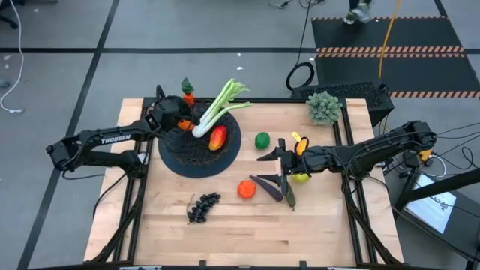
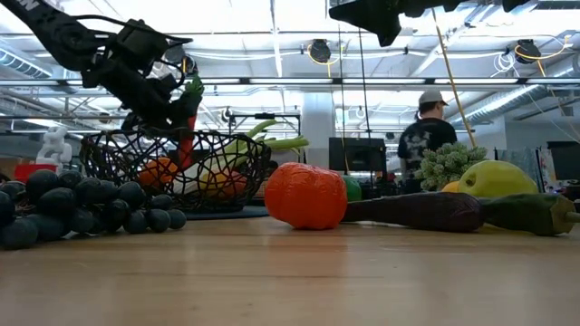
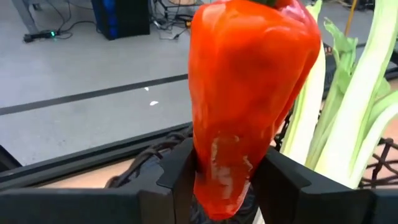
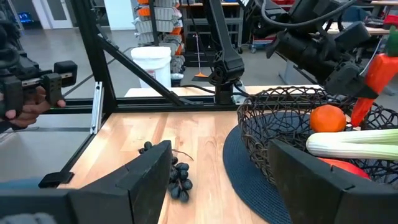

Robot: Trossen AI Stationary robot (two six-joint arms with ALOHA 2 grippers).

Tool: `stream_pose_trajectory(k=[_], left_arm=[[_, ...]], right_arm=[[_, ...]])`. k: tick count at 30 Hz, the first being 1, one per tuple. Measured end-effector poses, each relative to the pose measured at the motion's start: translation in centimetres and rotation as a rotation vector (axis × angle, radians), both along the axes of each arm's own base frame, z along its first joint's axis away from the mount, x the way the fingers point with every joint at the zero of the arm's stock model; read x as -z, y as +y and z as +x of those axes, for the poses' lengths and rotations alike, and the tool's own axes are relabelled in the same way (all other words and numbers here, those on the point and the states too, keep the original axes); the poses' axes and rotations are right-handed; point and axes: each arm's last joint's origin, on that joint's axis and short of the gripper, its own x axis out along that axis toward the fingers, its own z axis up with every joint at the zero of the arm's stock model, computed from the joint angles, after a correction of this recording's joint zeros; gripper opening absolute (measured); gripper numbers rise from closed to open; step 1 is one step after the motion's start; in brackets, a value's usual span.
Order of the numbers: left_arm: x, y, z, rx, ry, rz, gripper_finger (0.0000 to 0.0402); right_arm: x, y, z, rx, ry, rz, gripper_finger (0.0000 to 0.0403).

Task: Build produce basket
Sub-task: Put the orange carrot into the black basket, then put the green lime into the black basket

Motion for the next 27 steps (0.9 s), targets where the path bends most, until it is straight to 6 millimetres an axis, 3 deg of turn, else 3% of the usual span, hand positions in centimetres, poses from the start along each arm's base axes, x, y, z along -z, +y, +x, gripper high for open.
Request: stream_pose_trajectory(k=[10,15,23,27], left_arm=[[-0.1,0.0,-0.3,-0.048,0.031,0.019,0.0277],[-2.6,-0.8,-1.1,-0.028,0.0,0.078,0.032],[-8.5,-5.0,-4.0,0.09,-0.023,0.127,0.0299],[-9.7,-7.5,-6.0,0.193,-0.056,0.139,0.0271]], right_arm=[[0.0,0.0,0.0,0.001,0.0,0.01,0.0258],[0.0,0.2,0.0,-0.006,0.005,0.005,0.0258],[0.5,0.1,-0.1,0.007,0.05,-0.004,0.0258],[1.1,-0.1,-0.3,0.084,0.114,0.006,0.0258]])
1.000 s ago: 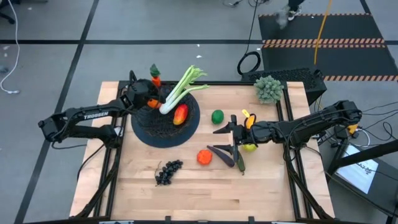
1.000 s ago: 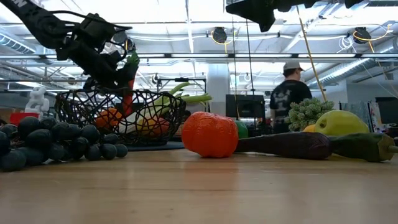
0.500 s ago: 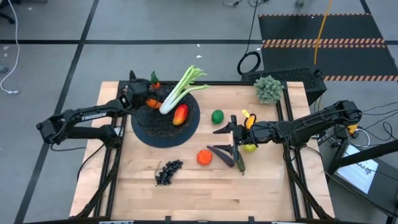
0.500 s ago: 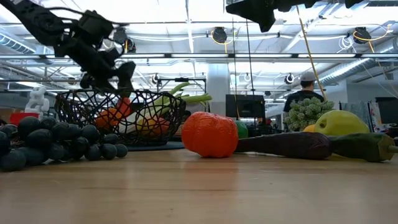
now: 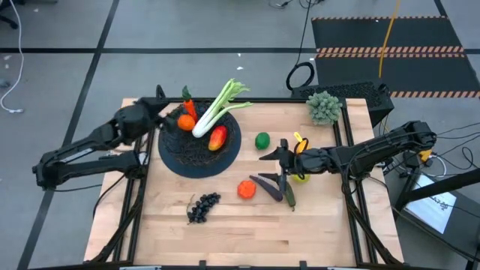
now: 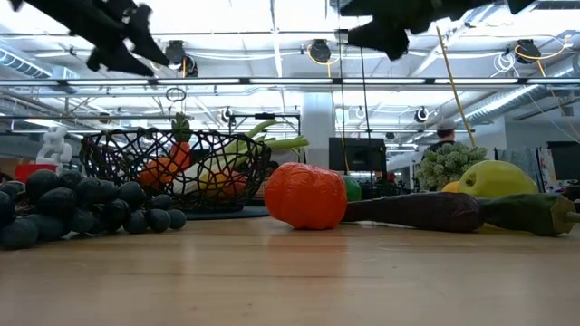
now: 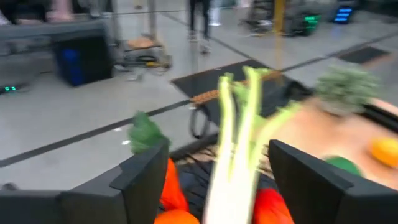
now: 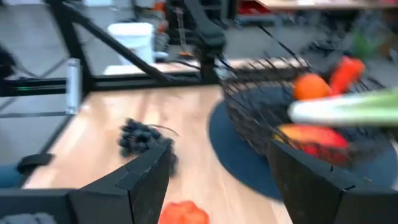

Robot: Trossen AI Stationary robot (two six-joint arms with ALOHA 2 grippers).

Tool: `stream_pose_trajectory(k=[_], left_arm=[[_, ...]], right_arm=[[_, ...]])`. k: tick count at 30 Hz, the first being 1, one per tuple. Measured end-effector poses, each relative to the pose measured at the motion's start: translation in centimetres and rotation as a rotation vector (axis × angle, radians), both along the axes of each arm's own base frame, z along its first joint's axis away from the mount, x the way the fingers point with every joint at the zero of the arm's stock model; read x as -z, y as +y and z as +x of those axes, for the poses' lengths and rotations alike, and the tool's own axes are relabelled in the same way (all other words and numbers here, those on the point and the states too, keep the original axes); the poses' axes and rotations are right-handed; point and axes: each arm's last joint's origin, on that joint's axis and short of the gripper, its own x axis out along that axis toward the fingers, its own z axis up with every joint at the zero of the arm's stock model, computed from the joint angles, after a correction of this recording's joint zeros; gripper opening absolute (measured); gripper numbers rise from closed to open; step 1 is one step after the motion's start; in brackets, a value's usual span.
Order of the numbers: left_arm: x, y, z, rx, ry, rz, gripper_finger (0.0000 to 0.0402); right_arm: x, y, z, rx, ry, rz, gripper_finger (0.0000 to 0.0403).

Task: Build produce basket
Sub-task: Put the green lime into the black basket

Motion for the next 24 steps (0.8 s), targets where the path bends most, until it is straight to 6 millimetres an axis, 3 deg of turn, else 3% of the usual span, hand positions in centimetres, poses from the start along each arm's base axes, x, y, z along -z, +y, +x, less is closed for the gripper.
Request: stream_pose_trajectory(k=[10,18,24], left_arm=[[0.7,-3.4,-3.1,0.255,-0.012,-0.035,0.0198],[0.3,-4.1,-2.8,0.365,-0.056,-0.016,0.0156],[0.2,-4.5,-2.1,0.43,-0.033,0.02,0.0148]], right_arm=[[1.9,-0.7,0.6,0.215,0.091,-0.029,0.0258],[4.9,-1.6,2.1,0.306,0.195,-0.05,0.0267],[6.8,-2.2,2.9,0.319,0.256,-0.022,0.0292]])
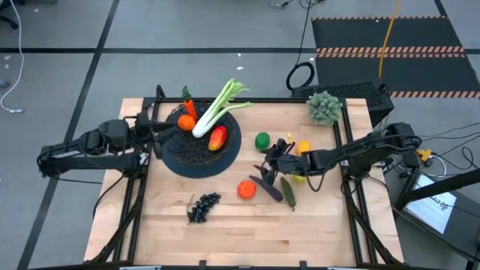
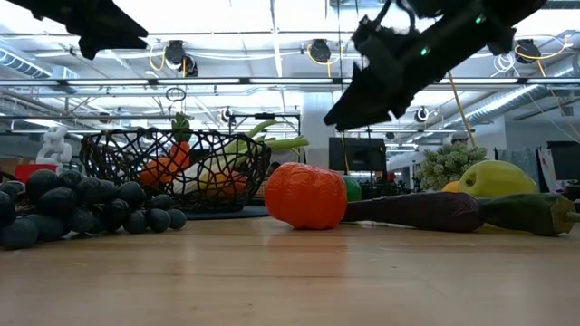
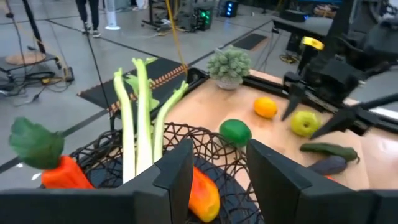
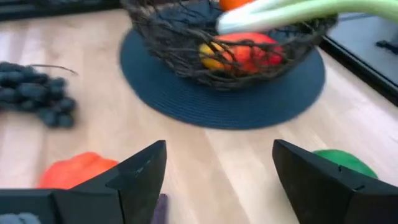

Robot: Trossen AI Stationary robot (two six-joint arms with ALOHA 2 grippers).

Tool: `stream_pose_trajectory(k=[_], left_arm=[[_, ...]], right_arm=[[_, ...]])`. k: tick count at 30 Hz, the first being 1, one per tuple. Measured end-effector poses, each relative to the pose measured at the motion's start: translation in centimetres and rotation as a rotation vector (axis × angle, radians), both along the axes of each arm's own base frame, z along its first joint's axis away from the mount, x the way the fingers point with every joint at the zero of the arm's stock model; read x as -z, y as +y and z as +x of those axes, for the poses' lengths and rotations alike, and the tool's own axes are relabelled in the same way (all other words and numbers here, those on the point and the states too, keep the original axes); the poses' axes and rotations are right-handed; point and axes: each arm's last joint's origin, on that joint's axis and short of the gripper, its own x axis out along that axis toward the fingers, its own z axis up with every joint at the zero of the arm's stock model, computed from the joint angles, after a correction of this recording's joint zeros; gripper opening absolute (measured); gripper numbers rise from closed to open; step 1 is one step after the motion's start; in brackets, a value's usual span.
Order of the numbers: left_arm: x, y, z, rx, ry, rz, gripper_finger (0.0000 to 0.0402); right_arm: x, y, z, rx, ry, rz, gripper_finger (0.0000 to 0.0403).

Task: Build produce basket
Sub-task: Put the green lime into the black basket

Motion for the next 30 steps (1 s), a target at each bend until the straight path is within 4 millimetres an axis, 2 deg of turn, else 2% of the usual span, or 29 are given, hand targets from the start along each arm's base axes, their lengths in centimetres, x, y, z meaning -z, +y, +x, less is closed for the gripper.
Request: stream_pose_trajectory(k=[7,10,17,23,30], left_arm=[[-0.1,-0.2,0.8,0.036,0.004,0.012,0.0147],[-0.1,-0.3,1.0,0.046,0.005,0.013,0.0147],[-0.1,-0.5,1.0,0.067,0.008,0.031,0.0147],[-0.1,-0.5,1.0,0.074,0.008,0.035,0.0147],[-0.2,-0.5,1.0,0.074,0.0,0.036,0.0147]], right_arm=[[1.6,-2.5,0.7,0.051,0.098,-0.113,0.0332],[2.1,-4.1,0.7,0.133,0.121,-0.145,0.0357],[2.3,-7.2,0.5,0.273,0.1,-0.085,0.0386],[2.9,-7.9,0.5,0.408,0.018,0.072,0.0382],[5.8,-8.0,1.3,0.463,0.033,0.128,0.0381]])
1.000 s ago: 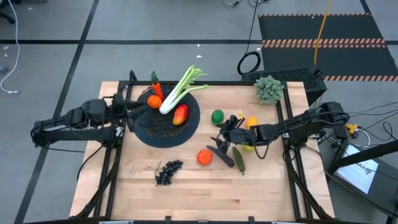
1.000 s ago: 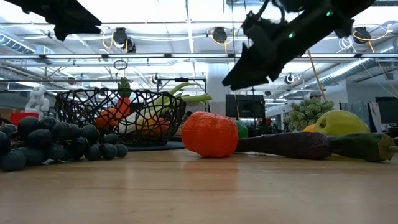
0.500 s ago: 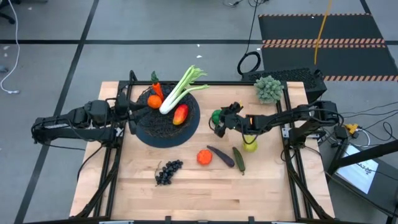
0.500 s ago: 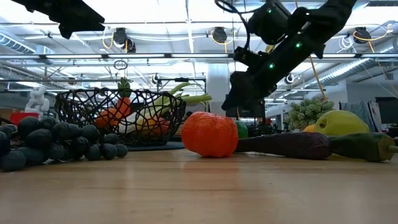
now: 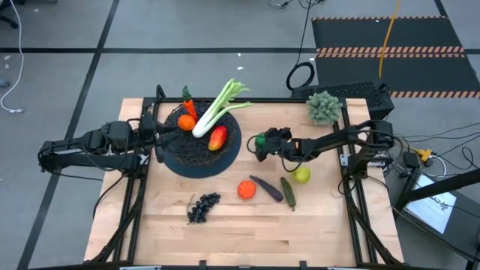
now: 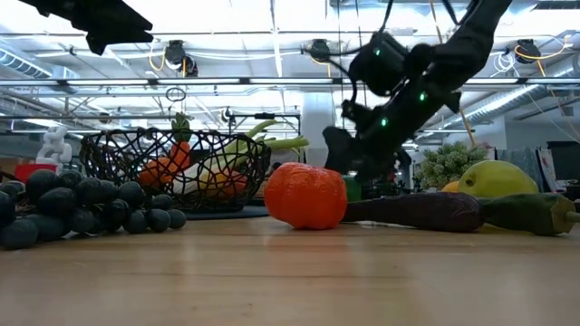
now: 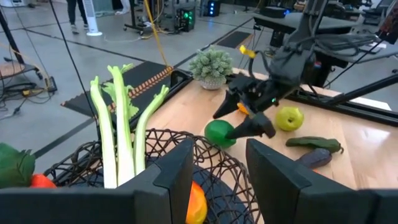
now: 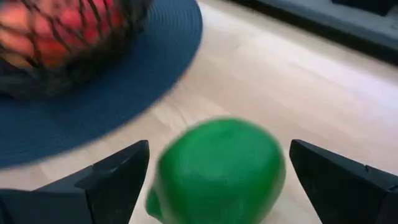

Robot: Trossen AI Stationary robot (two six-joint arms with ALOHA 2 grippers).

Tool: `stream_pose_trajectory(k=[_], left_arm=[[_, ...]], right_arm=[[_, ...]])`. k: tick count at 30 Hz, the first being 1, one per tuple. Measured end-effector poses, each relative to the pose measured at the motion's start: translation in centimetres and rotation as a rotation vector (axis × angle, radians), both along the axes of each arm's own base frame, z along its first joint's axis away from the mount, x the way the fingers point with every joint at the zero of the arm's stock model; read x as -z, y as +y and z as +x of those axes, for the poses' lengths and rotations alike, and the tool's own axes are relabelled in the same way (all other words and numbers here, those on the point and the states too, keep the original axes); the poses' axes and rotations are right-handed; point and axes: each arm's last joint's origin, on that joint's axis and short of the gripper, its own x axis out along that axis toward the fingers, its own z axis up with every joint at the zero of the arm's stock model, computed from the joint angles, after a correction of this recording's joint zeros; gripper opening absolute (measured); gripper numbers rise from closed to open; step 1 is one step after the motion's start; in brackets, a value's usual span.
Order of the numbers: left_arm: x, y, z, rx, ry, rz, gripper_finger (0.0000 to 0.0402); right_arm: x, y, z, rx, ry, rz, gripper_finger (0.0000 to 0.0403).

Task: Build produce basket
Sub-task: Put the green lime into the black basket

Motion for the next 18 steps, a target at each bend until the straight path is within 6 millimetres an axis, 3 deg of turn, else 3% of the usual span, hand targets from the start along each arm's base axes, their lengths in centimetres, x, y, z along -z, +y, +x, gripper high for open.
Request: stream_pose_trajectory(k=[6,18], left_arm=[[0.0,0.0,0.0,0.002,-0.006,-0.002,0.0147],[-0.1,0.0,0.0,0.003,-0.006,0.0,0.0148]], right_arm=[[1.5,-0.4,0.5,0.002,0.013,-0.007,0.0381],[1.3,-0.4,0.5,-0.057,0.046,-0.03,0.038]])
